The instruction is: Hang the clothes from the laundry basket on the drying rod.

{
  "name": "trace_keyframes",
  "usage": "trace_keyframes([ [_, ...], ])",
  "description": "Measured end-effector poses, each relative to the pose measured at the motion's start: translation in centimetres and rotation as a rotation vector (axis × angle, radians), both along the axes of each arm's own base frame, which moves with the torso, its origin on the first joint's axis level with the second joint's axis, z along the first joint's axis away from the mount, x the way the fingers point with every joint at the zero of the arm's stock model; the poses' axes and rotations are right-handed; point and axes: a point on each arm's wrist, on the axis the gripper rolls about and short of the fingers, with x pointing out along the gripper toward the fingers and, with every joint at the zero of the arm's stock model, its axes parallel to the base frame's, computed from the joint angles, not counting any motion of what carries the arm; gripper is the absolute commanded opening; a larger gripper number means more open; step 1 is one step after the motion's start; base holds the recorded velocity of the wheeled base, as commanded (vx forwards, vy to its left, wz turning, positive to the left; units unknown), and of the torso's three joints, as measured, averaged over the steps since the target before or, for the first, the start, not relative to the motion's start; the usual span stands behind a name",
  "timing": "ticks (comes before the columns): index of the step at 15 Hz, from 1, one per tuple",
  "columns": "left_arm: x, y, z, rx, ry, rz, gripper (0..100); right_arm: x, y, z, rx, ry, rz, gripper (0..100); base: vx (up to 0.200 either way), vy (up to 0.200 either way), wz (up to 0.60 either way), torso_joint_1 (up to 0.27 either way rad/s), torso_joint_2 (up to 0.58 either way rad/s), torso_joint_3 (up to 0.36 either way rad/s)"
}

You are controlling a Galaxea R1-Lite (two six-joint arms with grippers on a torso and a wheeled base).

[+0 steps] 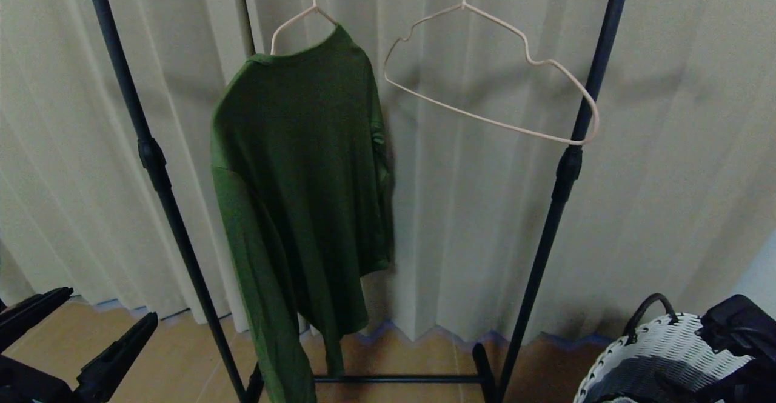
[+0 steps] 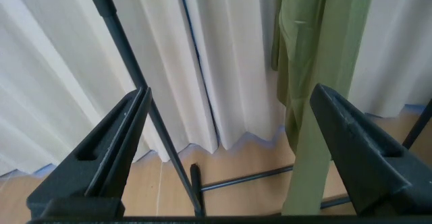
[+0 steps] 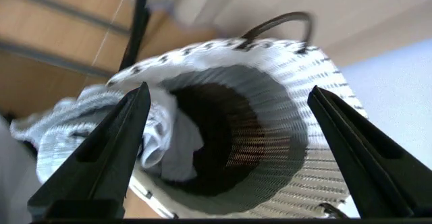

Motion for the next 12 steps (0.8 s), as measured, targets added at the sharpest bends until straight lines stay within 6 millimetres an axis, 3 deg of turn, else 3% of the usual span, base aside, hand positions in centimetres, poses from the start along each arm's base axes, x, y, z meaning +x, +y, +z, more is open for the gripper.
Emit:
trace_keyframes([
  [12,0.0,0.0,-0.1,0.0,0.001,-0.003,100,4.3,0.9,-4.3,-0.02,0.319,0.059,100,0.0,0.0,0.0,0.0,0.0,0.0],
])
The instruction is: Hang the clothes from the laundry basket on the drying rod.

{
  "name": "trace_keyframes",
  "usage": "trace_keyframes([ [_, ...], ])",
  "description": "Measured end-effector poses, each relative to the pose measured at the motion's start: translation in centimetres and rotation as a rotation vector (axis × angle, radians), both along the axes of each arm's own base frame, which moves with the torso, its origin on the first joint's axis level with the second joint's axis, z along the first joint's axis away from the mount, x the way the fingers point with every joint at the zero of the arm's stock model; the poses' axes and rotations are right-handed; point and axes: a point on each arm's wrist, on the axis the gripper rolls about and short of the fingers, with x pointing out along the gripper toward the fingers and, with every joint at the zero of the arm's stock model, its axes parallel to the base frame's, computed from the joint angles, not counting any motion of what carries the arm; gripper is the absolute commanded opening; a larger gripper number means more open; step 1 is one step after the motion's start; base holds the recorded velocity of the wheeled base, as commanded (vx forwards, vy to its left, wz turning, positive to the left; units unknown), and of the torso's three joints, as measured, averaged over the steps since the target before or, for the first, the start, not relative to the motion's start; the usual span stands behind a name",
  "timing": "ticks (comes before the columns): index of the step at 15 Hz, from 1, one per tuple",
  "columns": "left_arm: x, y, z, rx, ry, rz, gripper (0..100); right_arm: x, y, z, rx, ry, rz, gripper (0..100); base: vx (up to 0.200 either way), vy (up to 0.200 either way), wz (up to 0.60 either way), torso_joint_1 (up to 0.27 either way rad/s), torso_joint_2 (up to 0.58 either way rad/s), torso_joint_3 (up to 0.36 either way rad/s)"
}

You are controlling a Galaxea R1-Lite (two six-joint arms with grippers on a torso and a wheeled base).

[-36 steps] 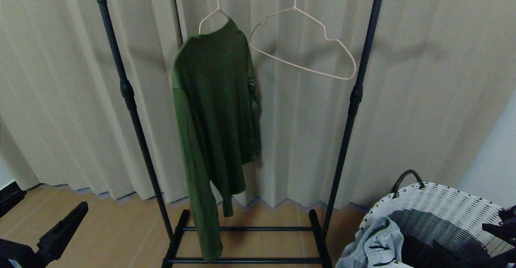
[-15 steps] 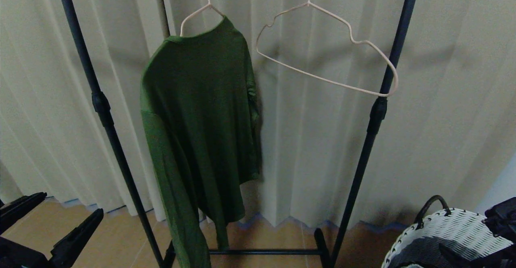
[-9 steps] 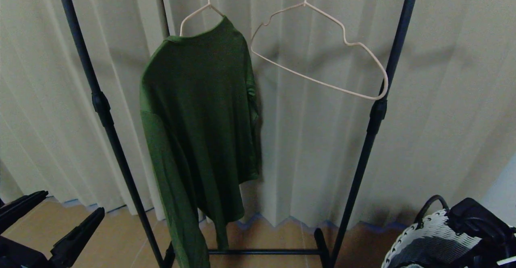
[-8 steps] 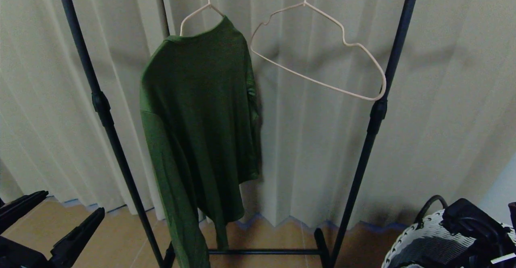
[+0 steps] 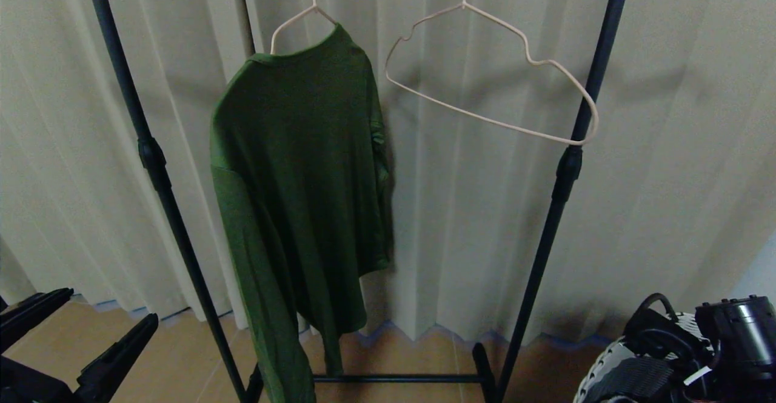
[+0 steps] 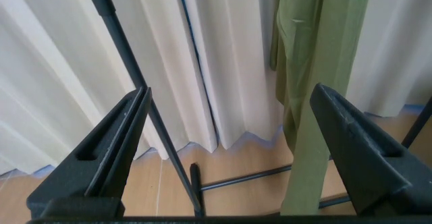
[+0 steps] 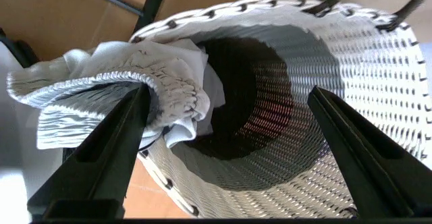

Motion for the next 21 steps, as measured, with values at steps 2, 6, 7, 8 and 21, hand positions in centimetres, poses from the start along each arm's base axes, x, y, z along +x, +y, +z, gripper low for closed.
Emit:
trace_keyframes([
  [2,0.0,0.0,0.0,0.001,0.001,0.0,100,0.5,0.0,-0.4,-0.006,0.024,-0.004,100,0.0,0.0,0.0,0.0,0.0,0.0],
  [6,0.0,0.0,-0.1,0.001,0.002,0.0,100,0.8,0.0,-1.5,-0.013,0.085,-0.009,0,0.0,0.0,0.0,0.0,0.0,0.0],
  [7,0.0,0.0,-0.1,0.001,0.002,0.0,100,0.8,0.0,-1.7,-0.012,0.096,-0.008,0,0.0,0.0,0.0,0.0,0.0,0.0],
  [8,0.0,0.0,-0.1,0.001,0.002,0.0,100,0.9,0.0,-1.8,-0.012,0.104,-0.007,0,0.0,0.0,0.0,0.0,0.0,0.0],
  [21,0.0,0.0,-0.2,0.003,0.009,0.0,100,0.2,0.0,5.2,0.044,-0.251,0.003,0,-0.046,0.0,0.0,0.002,0.0,0.0],
])
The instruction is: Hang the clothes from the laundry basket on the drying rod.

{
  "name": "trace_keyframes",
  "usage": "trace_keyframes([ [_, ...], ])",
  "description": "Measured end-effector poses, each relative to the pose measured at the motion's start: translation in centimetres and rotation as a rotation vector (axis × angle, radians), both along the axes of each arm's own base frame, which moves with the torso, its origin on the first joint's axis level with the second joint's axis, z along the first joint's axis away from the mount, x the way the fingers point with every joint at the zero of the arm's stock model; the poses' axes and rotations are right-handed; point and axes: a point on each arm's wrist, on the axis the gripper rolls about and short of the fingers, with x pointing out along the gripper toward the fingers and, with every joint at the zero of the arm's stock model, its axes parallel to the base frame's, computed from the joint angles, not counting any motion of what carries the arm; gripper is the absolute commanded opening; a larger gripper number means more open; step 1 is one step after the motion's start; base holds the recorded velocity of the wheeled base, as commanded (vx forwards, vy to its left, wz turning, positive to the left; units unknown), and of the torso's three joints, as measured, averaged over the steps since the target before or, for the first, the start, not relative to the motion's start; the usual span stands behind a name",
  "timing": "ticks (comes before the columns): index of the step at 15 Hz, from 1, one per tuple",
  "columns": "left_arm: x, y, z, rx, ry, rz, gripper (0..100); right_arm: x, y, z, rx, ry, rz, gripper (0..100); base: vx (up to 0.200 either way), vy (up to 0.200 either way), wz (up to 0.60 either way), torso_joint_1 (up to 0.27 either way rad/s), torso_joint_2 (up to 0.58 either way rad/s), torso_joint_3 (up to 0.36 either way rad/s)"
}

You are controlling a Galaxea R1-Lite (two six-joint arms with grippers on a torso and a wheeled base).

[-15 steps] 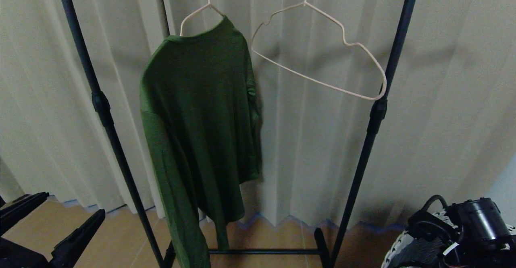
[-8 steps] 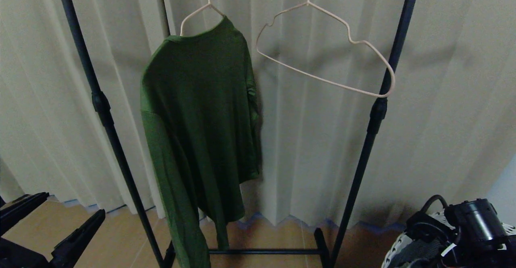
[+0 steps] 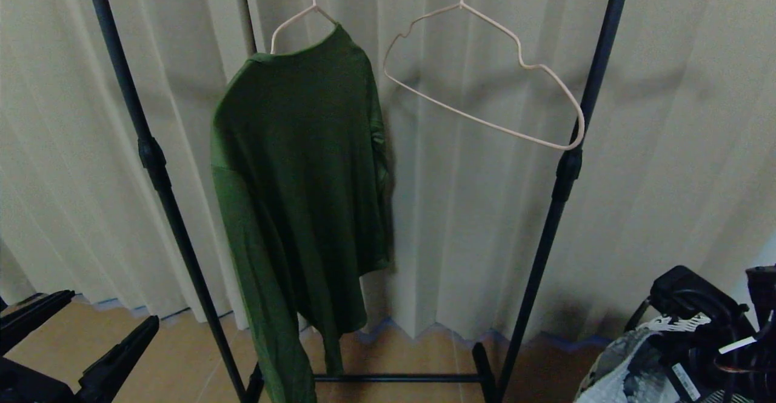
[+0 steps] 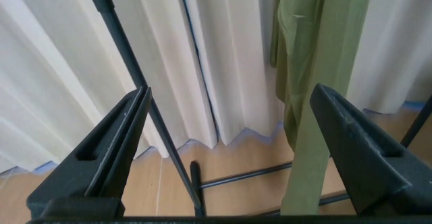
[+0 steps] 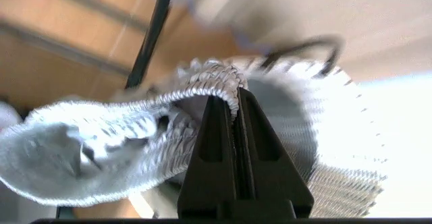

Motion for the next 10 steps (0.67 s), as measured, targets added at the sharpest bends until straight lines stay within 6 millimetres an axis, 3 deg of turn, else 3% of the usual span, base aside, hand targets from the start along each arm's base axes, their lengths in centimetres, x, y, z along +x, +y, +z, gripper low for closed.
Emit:
trace_keyframes([
  [3,0.0,0.0,0.0,0.0,-0.002,0.0,100,0.0,0.0,2.3,0.013,-0.104,0.0,0,-0.2,0.0,0.0,-0.004,0.0,0.002],
  [8,0.0,0.0,-0.1,0.002,0.006,-0.001,100,-0.3,0.0,3.0,0.02,-0.143,-0.001,0,-0.2,0.0,0.0,0.001,0.0,0.001],
  [10,-0.1,-0.1,-0.3,0.005,0.01,-0.014,100,-0.3,0.0,3.2,0.024,-0.157,0.001,0,0.0,0.0,0.0,0.0,0.0,0.0],
])
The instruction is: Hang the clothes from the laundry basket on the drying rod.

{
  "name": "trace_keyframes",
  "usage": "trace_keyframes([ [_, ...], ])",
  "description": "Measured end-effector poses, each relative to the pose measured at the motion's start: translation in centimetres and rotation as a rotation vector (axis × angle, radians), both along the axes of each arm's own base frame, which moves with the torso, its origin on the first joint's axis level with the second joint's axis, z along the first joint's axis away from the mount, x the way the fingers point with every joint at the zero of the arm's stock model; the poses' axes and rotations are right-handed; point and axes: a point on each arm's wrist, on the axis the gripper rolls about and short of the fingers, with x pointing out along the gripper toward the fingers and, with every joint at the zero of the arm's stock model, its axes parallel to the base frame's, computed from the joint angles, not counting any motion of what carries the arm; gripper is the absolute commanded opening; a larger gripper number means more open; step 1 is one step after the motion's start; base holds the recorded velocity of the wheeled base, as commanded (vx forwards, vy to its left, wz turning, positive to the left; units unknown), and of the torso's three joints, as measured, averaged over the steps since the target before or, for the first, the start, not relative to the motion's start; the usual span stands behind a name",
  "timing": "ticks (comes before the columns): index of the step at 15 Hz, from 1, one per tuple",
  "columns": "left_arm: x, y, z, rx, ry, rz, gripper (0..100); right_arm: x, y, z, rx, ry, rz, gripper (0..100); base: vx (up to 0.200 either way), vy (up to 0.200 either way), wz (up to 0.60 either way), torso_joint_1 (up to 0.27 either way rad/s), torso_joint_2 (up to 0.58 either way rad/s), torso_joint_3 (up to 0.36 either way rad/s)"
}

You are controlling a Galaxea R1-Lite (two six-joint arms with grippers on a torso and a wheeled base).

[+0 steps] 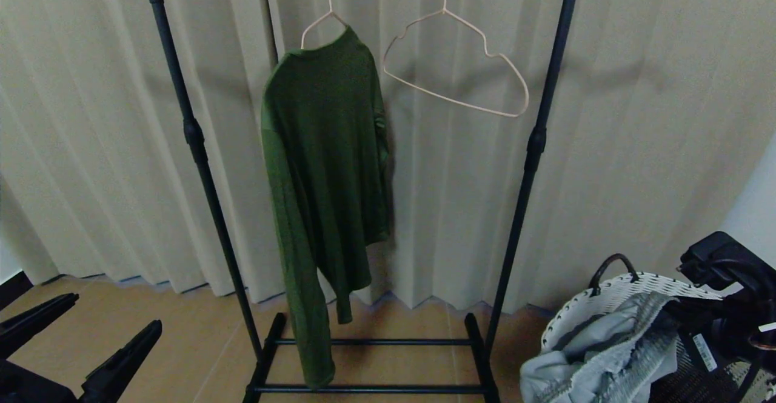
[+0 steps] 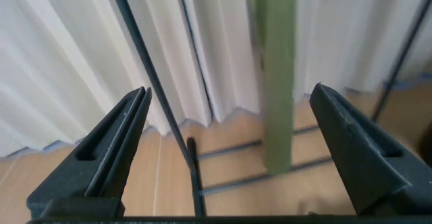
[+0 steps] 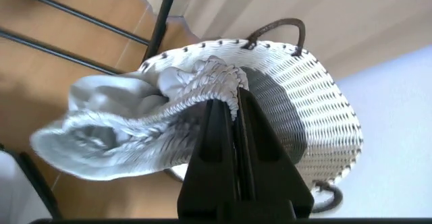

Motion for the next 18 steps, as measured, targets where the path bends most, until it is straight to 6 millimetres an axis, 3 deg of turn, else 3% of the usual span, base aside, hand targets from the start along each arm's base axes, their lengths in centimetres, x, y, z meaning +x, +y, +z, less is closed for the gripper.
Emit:
trace_keyframes([
  [5,-0.5,-0.3,0.2,-0.003,-0.027,-0.052,100,0.2,0.2,0.9,0.05,-0.039,0.069,0,0.0,0.0,0.0,0.0,0.0,0.0],
  [8,-0.3,-1.0,1.0,-0.008,-0.054,-0.134,100,1.1,0.8,3.0,0.083,-0.115,0.131,0,0.0,0.0,0.0,0.0,0.0,0.0],
  [11,1.1,-2.2,2.8,-0.013,-0.074,-0.213,100,1.9,2.0,5.4,0.109,-0.197,0.215,0,0.0,0.0,0.0,0.0,0.0,0.0],
  [14,3.1,-4.8,4.0,-0.009,-0.05,-0.356,100,2.1,4.5,8.1,0.157,-0.28,0.326,0,0.0,0.0,0.0,0.0,0.0,0.0],
  [18,5.9,-11.0,4.7,0.01,0.02,-0.583,100,2.4,7.6,12.3,0.226,-0.402,0.463,0,0.0,0.0,0.0,0.0,0.0,0.0],
])
